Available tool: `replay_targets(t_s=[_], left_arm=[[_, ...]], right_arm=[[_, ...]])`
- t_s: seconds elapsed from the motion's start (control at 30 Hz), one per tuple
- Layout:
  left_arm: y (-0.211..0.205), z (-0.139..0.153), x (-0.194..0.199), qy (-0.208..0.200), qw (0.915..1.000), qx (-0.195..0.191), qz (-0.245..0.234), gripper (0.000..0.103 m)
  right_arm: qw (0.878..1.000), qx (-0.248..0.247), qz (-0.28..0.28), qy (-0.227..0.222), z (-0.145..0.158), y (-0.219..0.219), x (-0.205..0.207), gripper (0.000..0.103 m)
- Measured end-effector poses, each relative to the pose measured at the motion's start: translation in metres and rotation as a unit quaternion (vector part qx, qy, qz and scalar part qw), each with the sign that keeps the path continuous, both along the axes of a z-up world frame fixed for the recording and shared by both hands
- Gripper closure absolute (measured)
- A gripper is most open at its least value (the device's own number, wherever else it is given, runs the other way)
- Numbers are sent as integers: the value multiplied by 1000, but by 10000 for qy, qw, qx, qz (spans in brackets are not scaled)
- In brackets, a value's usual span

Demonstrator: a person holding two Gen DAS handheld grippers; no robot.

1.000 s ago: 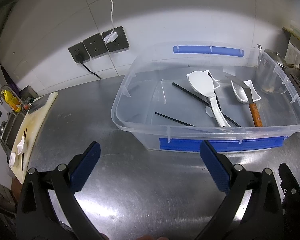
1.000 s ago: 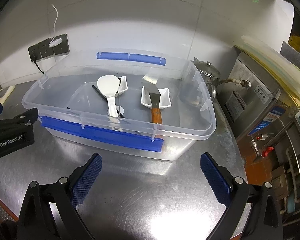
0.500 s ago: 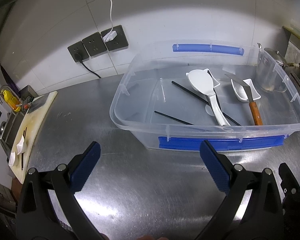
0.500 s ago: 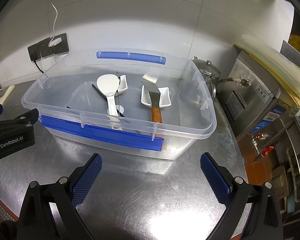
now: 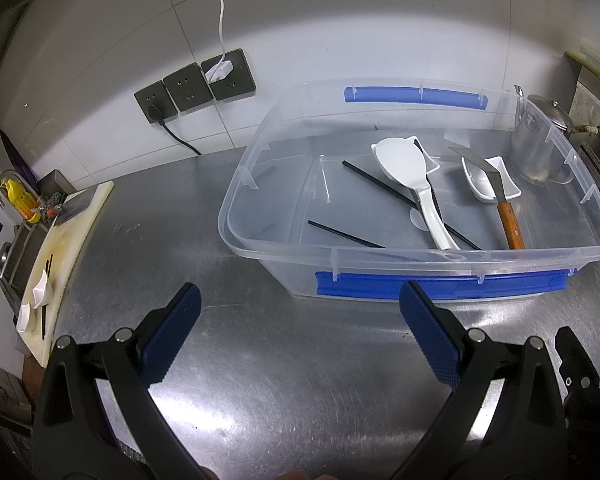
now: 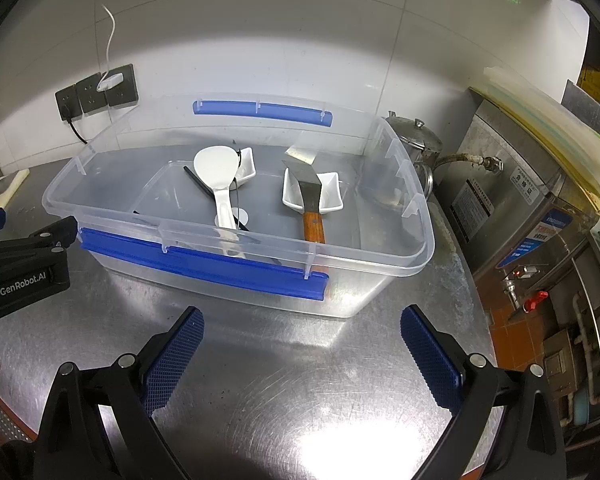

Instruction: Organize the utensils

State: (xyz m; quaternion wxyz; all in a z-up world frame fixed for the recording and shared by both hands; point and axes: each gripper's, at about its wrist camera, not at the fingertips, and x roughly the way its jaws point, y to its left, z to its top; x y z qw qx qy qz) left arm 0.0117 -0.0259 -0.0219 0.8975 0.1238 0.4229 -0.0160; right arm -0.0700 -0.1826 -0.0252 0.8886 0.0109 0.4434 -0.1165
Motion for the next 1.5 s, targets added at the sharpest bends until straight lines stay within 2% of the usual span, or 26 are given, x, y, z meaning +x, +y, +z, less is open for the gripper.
replay_targets(t_s=[1.5], left_arm=[[-1,-2,1,29,10000,-8,-34,8]], right_arm=[[10000,-31,68,58,-3,1,2,5]])
